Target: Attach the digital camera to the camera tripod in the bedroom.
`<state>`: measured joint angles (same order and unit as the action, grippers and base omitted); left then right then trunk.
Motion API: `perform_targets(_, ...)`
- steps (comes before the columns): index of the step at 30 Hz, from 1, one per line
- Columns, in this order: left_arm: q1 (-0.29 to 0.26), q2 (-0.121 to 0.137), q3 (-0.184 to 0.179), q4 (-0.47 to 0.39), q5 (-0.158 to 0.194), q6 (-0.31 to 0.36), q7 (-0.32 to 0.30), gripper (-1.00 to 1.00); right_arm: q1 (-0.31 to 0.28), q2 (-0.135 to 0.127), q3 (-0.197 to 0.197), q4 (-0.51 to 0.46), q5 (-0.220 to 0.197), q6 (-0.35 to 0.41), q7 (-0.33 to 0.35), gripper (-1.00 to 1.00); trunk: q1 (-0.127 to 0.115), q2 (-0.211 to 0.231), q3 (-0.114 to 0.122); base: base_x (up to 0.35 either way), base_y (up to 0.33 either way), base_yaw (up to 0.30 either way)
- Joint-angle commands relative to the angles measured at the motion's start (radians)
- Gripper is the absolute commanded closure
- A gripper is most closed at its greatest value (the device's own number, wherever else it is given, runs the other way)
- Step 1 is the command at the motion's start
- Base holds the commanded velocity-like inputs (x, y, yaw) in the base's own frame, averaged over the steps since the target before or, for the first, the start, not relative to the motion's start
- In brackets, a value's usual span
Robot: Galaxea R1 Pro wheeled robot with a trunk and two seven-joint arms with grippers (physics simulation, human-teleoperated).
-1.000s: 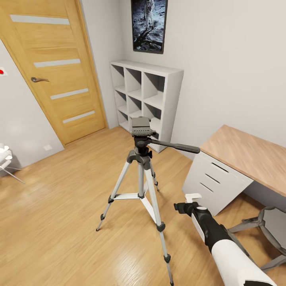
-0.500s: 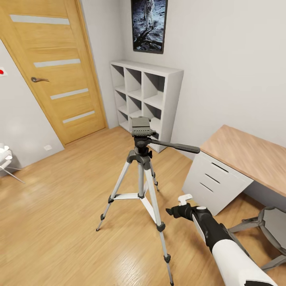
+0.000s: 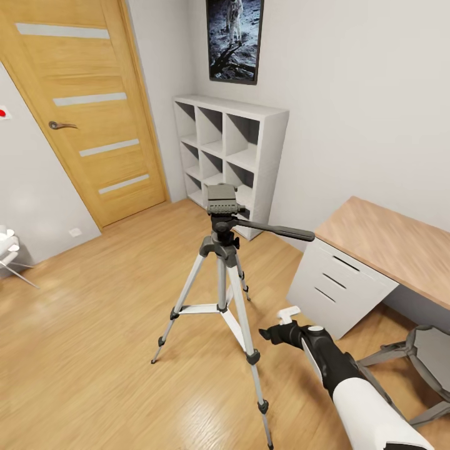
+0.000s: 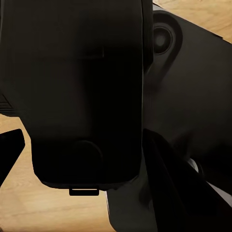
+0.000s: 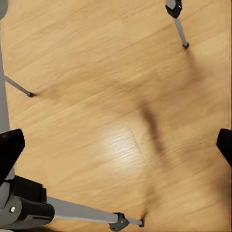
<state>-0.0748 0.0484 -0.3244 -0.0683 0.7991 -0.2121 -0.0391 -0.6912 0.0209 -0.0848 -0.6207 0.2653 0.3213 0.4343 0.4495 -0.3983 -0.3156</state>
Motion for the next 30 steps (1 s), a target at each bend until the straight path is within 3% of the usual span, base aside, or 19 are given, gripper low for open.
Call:
perform_targets(1,-0.001,0.0,-0.006,0.001,0.008,-0.003,-0.004,1.0,-0.001,0.0,-0.009,-0.003,0.01,0.004,0.004,-1.0,0.001,-0.002,-0.002,0.0,0.0,0.0)
perform_targets(30,-0.001,-0.002,-0.008,0.001,0.008,-0.003,-0.004,1.0,-0.001,0.001,-0.005,-0.012,0.002,0.01,-0.005,-1.0,0.001,-0.002,-0.002,-0.069,0.009,0.0)
